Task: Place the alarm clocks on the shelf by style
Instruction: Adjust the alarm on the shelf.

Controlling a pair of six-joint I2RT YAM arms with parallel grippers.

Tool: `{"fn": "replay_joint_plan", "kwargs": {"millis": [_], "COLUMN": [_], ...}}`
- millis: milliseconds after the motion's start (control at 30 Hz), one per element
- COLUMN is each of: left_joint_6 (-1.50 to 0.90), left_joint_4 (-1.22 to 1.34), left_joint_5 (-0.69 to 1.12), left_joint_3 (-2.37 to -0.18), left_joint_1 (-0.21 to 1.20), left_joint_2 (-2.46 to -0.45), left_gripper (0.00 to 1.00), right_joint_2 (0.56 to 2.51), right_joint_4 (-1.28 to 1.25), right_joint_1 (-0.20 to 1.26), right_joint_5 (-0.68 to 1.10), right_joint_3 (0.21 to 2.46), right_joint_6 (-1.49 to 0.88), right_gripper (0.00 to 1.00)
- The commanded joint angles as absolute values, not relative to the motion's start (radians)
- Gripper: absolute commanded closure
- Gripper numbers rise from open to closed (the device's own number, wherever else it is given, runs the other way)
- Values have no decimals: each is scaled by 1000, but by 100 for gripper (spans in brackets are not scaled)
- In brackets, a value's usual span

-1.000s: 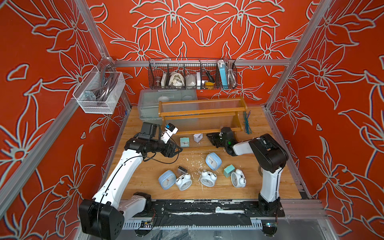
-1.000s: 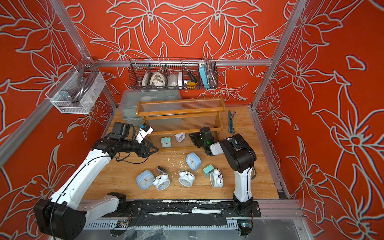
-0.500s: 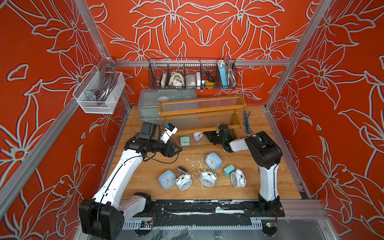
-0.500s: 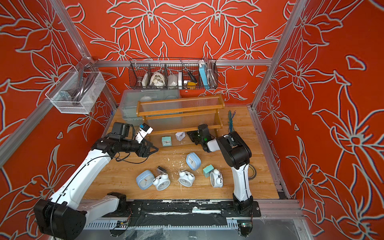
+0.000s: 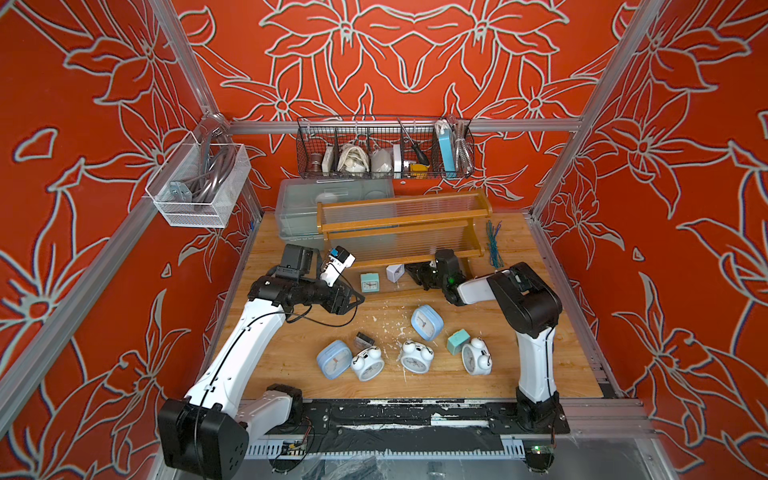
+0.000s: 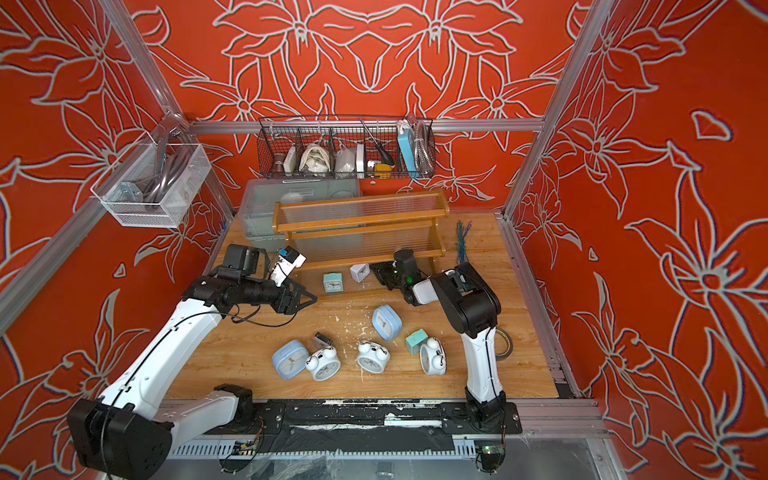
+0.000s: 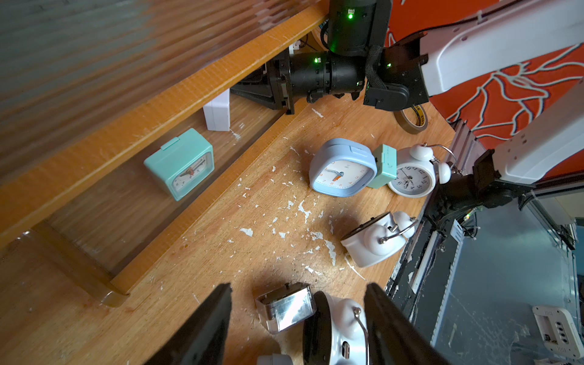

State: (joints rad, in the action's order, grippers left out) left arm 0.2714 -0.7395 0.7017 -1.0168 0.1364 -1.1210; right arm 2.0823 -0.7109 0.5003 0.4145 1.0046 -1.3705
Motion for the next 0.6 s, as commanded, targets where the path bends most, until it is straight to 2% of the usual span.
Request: {"fn": "replay_joint_plan", "kwargs": {"millis": [0, 567], "left_joint_6": [271, 270], "left_joint_4": [-747, -747], "left_joint_5": [723, 723], "left_joint_3": [-1005, -1004], "left_joint_1": [127, 126], "left_joint_2": [-1101, -1101], "left_gripper": [32, 32], "right_joint_2": [2099, 2078], "right_joint_4": [-695, -707], "right_joint_1": [512, 512], "right_joint_5": [431, 445], "right_joint_3": [973, 894], "right_joint_6": [-1343, -1295], "right_gripper": [83, 80]}}
